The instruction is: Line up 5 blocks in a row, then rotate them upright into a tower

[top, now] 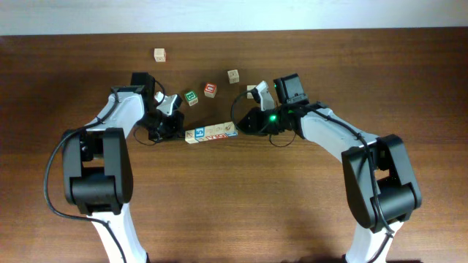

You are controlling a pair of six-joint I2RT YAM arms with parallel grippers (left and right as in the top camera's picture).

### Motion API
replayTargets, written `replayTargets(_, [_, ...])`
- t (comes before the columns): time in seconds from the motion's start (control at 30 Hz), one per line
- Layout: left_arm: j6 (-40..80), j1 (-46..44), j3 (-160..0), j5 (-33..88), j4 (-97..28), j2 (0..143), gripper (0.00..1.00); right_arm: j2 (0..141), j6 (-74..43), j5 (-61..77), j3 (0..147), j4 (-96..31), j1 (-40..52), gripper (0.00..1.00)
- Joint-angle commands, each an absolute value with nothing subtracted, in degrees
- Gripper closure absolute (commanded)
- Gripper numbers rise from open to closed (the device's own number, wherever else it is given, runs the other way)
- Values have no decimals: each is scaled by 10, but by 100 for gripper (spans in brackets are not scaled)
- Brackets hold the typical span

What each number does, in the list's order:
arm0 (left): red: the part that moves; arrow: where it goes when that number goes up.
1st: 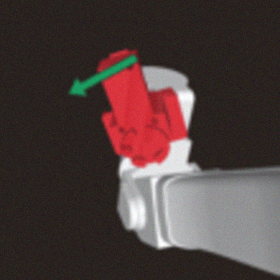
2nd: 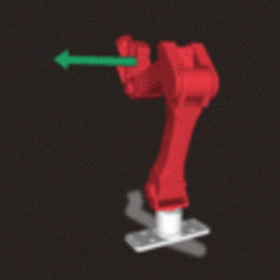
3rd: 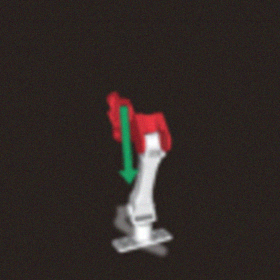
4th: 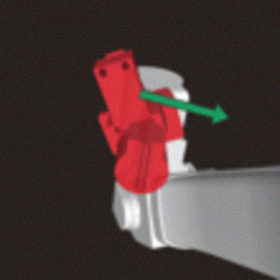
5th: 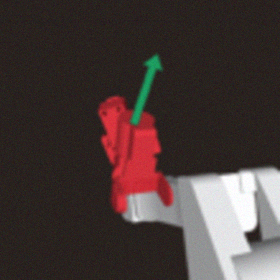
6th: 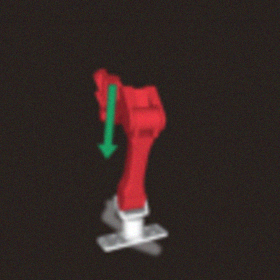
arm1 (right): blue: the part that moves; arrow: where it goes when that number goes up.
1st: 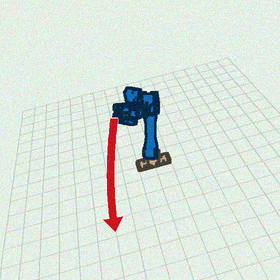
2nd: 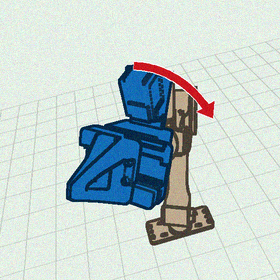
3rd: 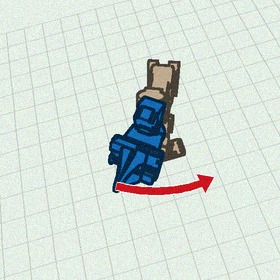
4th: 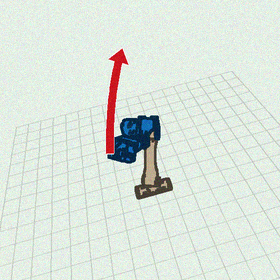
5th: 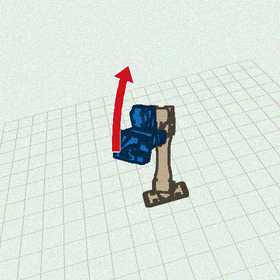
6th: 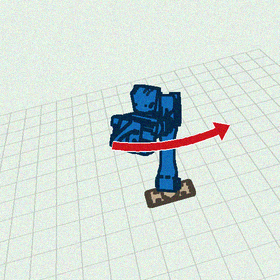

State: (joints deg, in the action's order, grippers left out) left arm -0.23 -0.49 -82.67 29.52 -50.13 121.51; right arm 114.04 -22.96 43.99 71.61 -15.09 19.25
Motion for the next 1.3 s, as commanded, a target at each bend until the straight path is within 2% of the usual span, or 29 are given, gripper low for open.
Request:
replayTargets(0.0, [-9, -23, -833, 382, -502, 1218, 100, 1132, -230, 473, 742, -153, 236, 95])
replayTargets(1.27, [-9, -23, -833, 382, -507, 1218, 100, 1132, -243, 443, 802, -202, 285, 95])
